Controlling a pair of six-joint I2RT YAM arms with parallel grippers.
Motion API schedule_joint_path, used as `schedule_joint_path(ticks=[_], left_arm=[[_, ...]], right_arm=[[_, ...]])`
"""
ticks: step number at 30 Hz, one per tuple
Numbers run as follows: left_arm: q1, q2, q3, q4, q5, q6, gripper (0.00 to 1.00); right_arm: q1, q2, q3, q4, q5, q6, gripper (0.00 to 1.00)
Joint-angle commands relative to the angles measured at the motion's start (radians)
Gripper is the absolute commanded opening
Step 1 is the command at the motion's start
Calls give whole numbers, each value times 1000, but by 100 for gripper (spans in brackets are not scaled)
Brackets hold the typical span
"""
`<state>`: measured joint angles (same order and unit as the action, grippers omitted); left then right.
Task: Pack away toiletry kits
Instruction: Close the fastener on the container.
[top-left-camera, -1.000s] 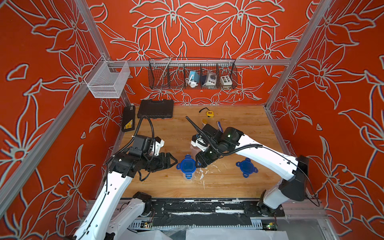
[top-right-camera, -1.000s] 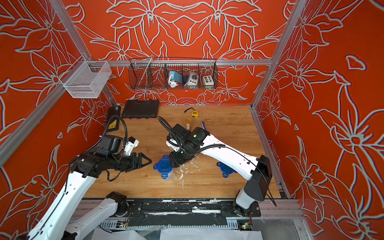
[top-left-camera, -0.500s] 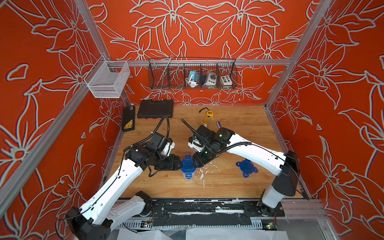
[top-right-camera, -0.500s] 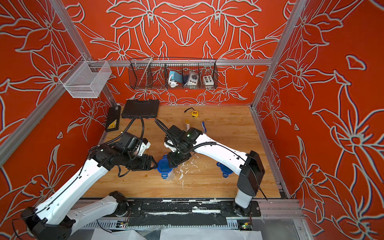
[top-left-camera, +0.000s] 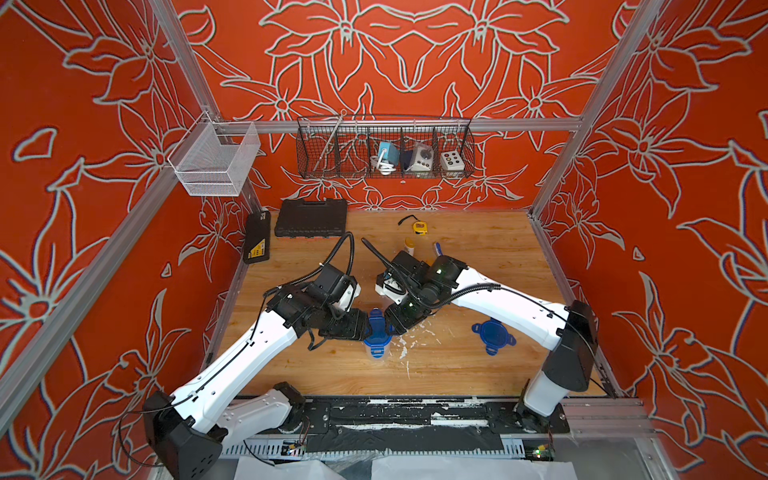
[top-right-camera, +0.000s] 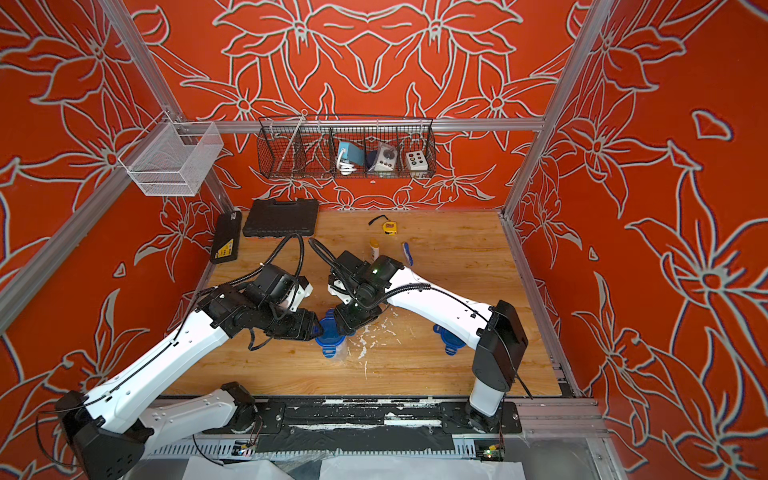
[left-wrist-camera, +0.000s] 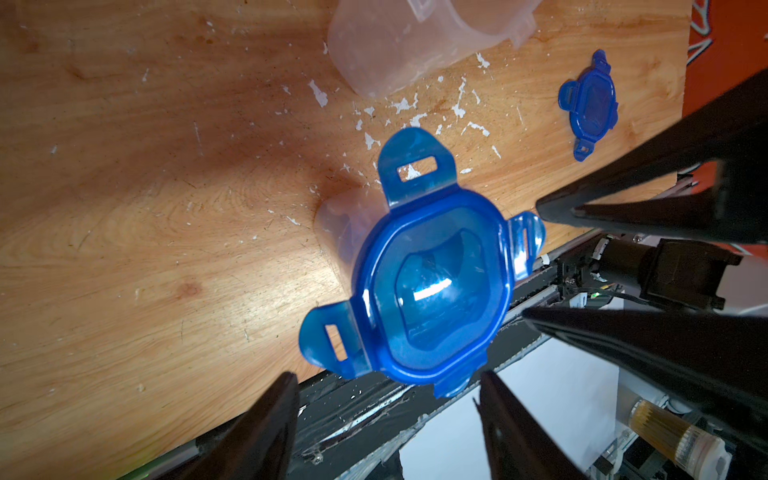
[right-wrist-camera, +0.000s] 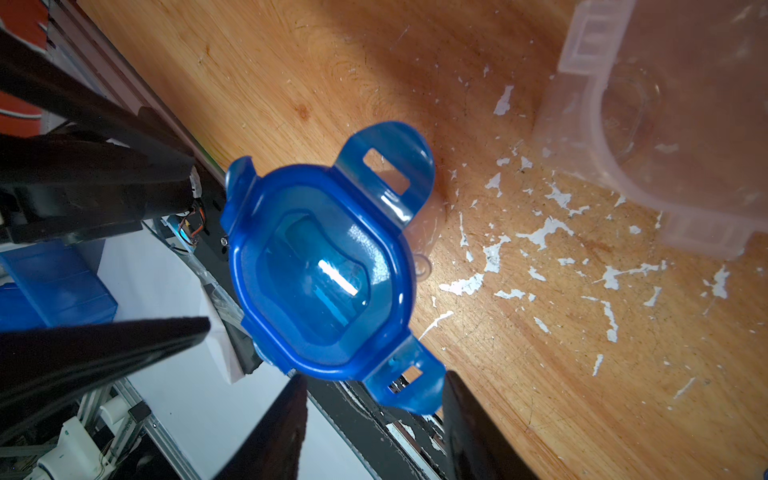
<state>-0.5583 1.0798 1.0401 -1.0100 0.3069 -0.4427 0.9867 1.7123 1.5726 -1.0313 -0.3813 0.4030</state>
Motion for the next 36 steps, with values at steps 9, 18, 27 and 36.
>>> schedule_joint_path(ticks=[9, 18, 27, 36], left_arm=[[-19, 25, -46, 28, -67, 6, 65], [-56, 34, -80, 33, -106, 3, 60], [-78, 48, -96, 33, -194, -8, 58], [-78, 46, -118, 39, -212, -8, 58]], right_arm=[[-1, 30, -41, 16, 31, -1, 54], [-1, 30, -64, 19, 41, 0, 53], [0, 30, -93, 37, 51, 9, 53], [0, 7, -56, -11, 119, -4, 70]])
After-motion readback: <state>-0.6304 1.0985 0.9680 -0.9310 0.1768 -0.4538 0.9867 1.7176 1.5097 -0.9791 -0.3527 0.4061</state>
